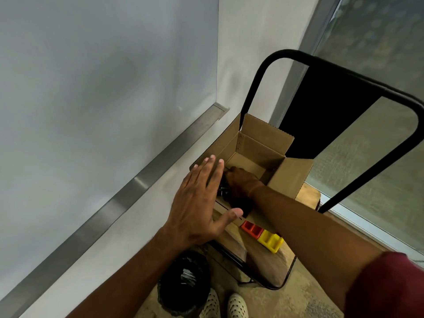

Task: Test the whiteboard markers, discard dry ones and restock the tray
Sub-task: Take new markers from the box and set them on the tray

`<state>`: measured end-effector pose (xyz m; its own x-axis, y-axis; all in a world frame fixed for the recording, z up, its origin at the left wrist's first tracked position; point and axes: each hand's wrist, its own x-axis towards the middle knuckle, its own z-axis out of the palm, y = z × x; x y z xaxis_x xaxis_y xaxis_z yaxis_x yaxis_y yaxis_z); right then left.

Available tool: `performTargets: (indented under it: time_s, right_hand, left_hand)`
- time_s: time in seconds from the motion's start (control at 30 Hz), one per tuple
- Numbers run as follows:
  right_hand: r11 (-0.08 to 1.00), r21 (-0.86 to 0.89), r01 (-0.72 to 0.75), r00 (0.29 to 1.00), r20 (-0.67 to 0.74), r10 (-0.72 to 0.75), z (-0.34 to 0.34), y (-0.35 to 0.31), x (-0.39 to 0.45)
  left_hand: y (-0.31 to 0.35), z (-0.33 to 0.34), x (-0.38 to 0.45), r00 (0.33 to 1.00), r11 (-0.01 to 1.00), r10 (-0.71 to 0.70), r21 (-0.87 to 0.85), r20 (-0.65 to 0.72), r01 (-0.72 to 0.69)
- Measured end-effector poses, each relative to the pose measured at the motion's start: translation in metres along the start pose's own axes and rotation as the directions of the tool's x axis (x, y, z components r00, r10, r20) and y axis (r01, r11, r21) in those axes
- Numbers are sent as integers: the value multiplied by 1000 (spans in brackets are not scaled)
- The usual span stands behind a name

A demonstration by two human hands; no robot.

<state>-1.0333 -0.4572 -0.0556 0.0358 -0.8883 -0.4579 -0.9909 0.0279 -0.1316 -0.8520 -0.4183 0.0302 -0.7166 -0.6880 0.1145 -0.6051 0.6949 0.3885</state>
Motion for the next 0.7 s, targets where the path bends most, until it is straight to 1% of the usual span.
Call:
performTargets:
  time_s: [0.13, 0.2, 0.37, 0.43, 0.57, 0.7]
  right_hand:
    - [998, 65, -14, 1000, -27, 16, 7, 3, 4]
    - [994, 109, -21, 1000, -12, 23, 8, 4, 5]
    - [978, 205, -45, 996, 79, 29, 8, 6, 5]
    - [975, 215, -50, 997, 67, 37, 9, 6, 5]
    - [967, 241, -79, 997, 0, 81, 9, 4, 5]
    - [944, 314, -100, 993, -28, 115, 4, 4, 1]
  left_hand:
    - [-5, 2, -3, 999, 998, -33, -53, -12, 33]
    - [-6, 3, -3, 999, 997, -35, -62, -10, 35]
    - [-7, 3, -2, 999, 995, -42, -89, -11, 40]
    - [-7, 3, -2, 999, 994, -47, -97, -10, 46]
    - [-8, 3, -2, 997, 988, -69, -144, -25, 64]
    - [-8, 1, -2, 992, 957, -113, -273, -46, 96]
